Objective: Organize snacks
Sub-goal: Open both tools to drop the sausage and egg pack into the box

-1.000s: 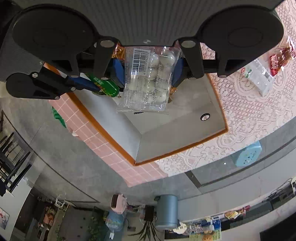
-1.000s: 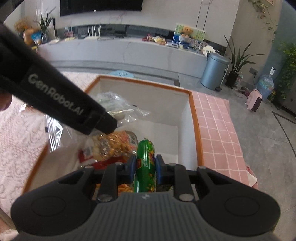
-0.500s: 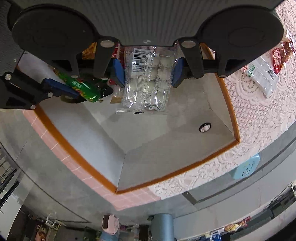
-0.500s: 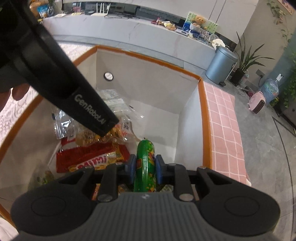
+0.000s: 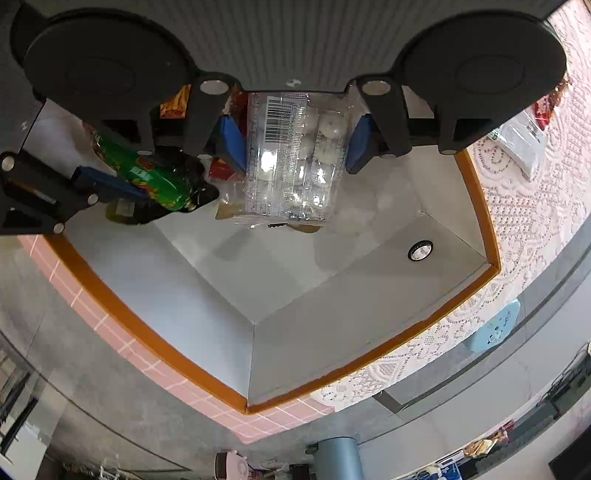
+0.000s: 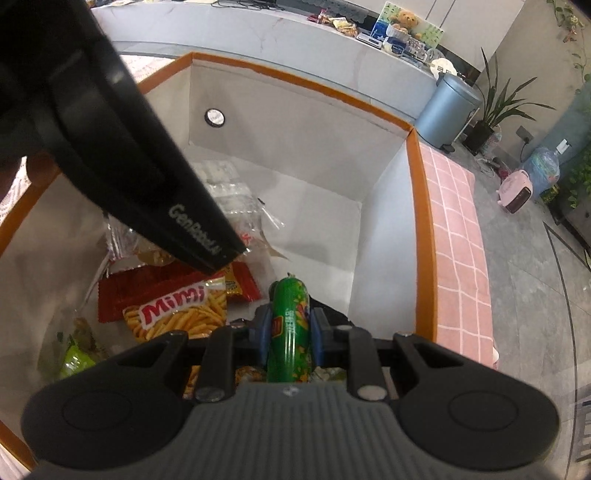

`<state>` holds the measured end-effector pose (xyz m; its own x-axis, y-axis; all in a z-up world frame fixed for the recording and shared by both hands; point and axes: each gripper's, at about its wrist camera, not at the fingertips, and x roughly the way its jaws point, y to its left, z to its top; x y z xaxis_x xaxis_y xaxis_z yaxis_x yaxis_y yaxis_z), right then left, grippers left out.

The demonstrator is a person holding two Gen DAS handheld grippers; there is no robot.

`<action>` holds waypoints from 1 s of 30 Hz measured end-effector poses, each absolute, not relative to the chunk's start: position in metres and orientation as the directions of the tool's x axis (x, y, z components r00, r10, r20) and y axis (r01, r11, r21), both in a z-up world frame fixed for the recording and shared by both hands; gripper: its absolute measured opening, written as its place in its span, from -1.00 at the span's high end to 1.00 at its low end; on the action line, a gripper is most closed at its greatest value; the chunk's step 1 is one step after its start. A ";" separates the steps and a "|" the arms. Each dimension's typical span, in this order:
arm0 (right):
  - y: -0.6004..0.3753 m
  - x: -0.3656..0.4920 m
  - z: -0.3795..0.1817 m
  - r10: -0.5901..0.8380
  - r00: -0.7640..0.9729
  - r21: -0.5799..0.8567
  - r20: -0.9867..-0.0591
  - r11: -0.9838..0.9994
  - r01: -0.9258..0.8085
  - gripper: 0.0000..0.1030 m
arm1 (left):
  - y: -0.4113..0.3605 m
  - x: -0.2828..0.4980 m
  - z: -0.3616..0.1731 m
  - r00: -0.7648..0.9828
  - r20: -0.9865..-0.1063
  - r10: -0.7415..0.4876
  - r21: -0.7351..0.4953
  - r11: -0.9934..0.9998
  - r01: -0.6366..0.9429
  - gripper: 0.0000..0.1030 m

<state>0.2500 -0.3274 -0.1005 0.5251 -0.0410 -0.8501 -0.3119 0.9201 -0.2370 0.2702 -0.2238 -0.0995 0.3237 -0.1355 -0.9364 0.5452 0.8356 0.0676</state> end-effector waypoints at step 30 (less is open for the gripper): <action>-0.311 0.220 -0.048 -0.018 0.594 -0.198 -0.804 0.951 -0.238 -0.57 | -0.171 0.229 -0.013 0.484 -0.841 -0.244 -0.022 0.908 0.419 -0.71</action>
<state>0.2205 -0.3107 -0.0484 0.5944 -0.0181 -0.8040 -0.2383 0.9509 -0.1976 0.2288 -0.1708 -0.0126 0.4839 -0.2436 -0.8405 0.4189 0.9078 -0.0219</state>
